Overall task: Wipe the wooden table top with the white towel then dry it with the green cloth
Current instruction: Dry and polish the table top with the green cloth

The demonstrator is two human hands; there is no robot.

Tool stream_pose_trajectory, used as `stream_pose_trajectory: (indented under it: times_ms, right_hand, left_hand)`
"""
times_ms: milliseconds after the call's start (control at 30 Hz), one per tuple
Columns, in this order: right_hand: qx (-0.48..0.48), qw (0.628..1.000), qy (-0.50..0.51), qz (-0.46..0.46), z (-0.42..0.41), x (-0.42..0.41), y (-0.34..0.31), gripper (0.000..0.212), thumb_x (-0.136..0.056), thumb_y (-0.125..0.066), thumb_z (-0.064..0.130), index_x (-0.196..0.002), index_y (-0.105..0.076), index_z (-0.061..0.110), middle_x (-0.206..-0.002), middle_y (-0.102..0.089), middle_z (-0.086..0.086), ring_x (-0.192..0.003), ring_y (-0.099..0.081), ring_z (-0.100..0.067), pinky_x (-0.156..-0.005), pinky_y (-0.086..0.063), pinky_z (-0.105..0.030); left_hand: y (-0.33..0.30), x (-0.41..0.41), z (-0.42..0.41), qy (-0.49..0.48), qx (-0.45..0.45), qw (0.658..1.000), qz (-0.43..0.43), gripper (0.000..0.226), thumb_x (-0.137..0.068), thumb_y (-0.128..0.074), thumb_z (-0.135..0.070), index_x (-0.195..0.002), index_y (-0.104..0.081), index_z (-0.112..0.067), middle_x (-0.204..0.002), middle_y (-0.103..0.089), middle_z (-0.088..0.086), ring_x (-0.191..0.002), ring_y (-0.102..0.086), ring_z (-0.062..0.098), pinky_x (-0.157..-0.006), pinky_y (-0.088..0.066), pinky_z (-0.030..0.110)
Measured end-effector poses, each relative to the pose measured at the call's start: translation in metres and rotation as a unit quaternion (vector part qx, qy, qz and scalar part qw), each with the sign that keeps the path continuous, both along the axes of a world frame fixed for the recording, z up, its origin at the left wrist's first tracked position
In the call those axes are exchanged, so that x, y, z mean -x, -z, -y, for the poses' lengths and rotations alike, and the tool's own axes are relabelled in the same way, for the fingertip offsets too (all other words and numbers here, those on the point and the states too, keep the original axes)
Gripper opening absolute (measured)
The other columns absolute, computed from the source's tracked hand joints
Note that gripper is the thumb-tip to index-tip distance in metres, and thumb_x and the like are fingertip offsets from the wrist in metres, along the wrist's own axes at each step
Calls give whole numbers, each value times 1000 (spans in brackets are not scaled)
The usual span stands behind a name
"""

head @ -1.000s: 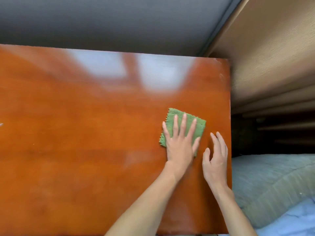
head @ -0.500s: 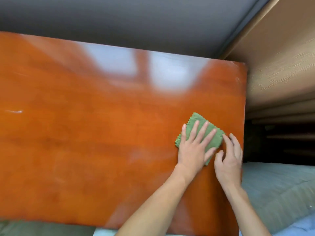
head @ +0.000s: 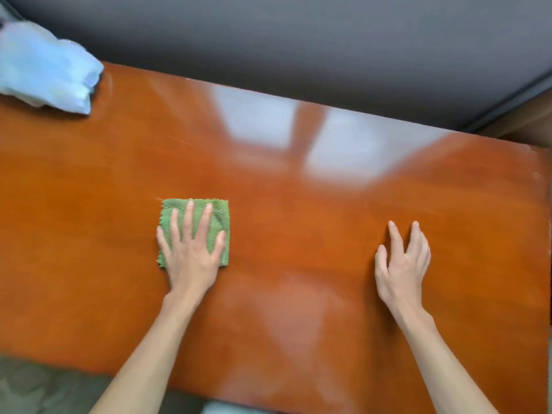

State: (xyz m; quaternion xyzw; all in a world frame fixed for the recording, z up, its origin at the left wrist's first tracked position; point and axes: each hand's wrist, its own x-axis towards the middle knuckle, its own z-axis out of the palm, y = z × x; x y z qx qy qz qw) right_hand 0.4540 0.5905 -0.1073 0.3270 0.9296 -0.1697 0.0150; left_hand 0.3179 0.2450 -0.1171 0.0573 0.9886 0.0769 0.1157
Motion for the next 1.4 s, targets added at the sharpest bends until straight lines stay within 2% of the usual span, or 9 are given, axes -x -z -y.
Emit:
stream_pose_trajectory:
  times_ms: [133,300,467,633,733,833,933,1133,1400]
  right_hand:
    - [-25,999,33,1,16,6,8,55,-97,-33,32,-149,-33,12,-159,-15,-23,-146,-13,-40,-118,-14,-57]
    - [-66,997,49,14,21,10,13,57,-99,-28,34,-151,-25,12,-161,-9,-22,-148,-9,-38,-120,-7,-55]
    - [-96,993,65,9,24,12,16,55,-100,-28,34,-151,-27,13,-161,-13,-20,-149,-12,-37,-121,-7,-52]
    - [-91,994,52,-6,34,21,15,55,-98,-33,28,-151,-30,9,-161,-17,-18,-148,-15,-37,-121,-9,-53]
    - [-75,997,-20,-27,46,26,15,57,-93,-34,21,-150,-33,13,-161,-20,-14,-148,-18,-34,-121,-9,-50]
    - [-78,996,-26,-39,48,29,16,58,-91,-36,19,-149,-36,15,-160,-24,-11,-147,-21,-31,-121,-12,-49]
    - [-95,994,-24,-50,48,27,19,54,-94,-38,20,-148,-39,15,-159,-28,-11,-146,-24,-32,-120,-14,-49]
    - [-95,994,-25,-49,49,28,20,54,-95,-39,22,-148,-36,16,-160,-26,-11,-146,-23,-32,-120,-12,-50]
    - [-100,994,-16,-44,51,30,18,54,-95,-39,21,-148,-37,14,-159,-27,-12,-145,-24,-34,-120,-13,-51]
  left_hand:
    - [-4,27,70,-55,0,998,2,64,-97,-20,-59,-155,-23,-33,-166,-13,3,-152,-6,30,-119,-6,62]
    - [-5,41,50,-81,-11,997,-4,64,-98,-18,-55,-157,-19,-31,-166,-10,6,-152,-5,35,-117,-5,66]
    - [-3,9,-51,59,-7,998,-7,63,-97,-24,-54,-155,-27,-31,-165,-19,7,-151,-14,38,-116,-10,67]
    - [-1,-39,-152,216,-12,976,-14,62,-97,-32,-55,-155,-26,-35,-165,-19,5,-151,-17,34,-116,-14,67]
    - [-1,-56,-182,291,-15,956,-19,60,-98,-36,-54,-154,-29,-35,-164,-21,4,-151,-19,33,-116,-17,66]
    - [2,-47,-177,305,-24,951,-42,58,-97,-39,-54,-152,-36,-36,-162,-28,2,-150,-24,30,-116,-21,63]
    - [3,-21,-147,266,-21,963,-45,59,-97,-39,-56,-152,-34,-37,-163,-27,1,-150,-23,30,-117,-17,62]
    - [3,39,-17,56,2,998,-17,60,-97,-28,-55,-155,-25,-37,-165,-17,0,-152,-11,30,-118,-8,62]
    - [-3,85,100,-152,16,988,-17,60,-99,-21,-54,-155,-19,-33,-165,-14,7,-151,-8,35,-117,-7,64]
